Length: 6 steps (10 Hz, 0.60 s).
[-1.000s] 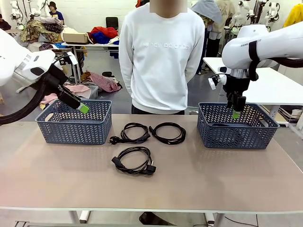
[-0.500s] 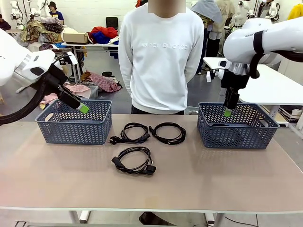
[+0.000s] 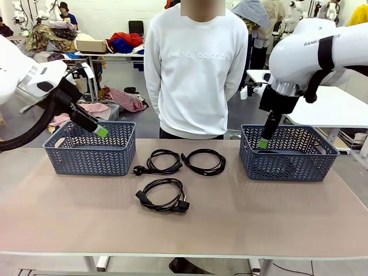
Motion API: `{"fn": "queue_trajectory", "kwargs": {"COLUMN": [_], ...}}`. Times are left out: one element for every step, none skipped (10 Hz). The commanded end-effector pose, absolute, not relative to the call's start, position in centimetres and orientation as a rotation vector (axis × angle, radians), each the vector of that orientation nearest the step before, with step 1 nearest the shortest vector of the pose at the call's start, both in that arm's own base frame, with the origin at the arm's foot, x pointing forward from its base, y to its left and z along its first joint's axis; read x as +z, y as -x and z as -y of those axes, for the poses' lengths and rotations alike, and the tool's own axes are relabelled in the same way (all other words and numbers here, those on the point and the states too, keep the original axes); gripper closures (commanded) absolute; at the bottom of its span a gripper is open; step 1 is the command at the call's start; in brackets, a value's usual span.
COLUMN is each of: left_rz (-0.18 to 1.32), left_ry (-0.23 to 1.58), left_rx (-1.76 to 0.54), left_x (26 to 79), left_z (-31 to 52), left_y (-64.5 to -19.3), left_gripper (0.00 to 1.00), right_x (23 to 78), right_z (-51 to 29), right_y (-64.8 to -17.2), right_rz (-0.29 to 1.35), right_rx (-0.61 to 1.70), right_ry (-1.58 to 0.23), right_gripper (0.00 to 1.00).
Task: Organize the cables according to human instructions.
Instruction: Pick up a bundle of cables and place it in the basket indicated by the human.
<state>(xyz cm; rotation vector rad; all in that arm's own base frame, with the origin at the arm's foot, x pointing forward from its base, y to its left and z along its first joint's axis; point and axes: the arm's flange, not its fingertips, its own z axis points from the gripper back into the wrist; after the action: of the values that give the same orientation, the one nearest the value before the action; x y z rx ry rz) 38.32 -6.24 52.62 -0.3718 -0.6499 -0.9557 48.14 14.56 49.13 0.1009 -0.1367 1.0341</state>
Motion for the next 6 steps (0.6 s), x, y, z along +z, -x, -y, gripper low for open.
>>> {"fn": "queue_trajectory", "kwargs": {"left_rz": [0.663, 0.663, 0.663, 0.663, 0.663, 0.663], "left_ry": [0.398, 0.398, 0.398, 0.398, 0.398, 0.398], "left_rx": [-0.969, -0.969, -0.969, -0.969, -0.969, -0.969], "left_x": [52.5, 52.5, 52.5, 52.5, 52.5, 52.5], "left_z": [6.1, 6.1, 6.1, 6.1, 6.1, 6.1], "left_y": [-38.4, -38.4, -38.4, -38.4, -38.4, -38.4], "left_gripper": [0.00, 0.00, 0.00, 0.00, 0.00, 0.00], "right_x": [47.9, 47.7, 47.5, 47.2, 46.9, 46.7], "right_z": [-15.8, -16.6, -17.2, -17.6, -18.0, -18.4], "right_y": [-45.2, -43.9, -43.0, -42.4, -42.0, -41.9], "right_rz": [0.254, 0.293, 0.308, 0.315, 0.309, 0.280], "right_rx": [1.003, 1.016, 1.027, 1.034, 1.038, 1.063], "right_ry": [-0.129, -0.138, -0.147, -0.153, -0.156, -0.155], "right_gripper": [0.00, 0.00, 0.00, 0.00, 0.00, 0.00]}}
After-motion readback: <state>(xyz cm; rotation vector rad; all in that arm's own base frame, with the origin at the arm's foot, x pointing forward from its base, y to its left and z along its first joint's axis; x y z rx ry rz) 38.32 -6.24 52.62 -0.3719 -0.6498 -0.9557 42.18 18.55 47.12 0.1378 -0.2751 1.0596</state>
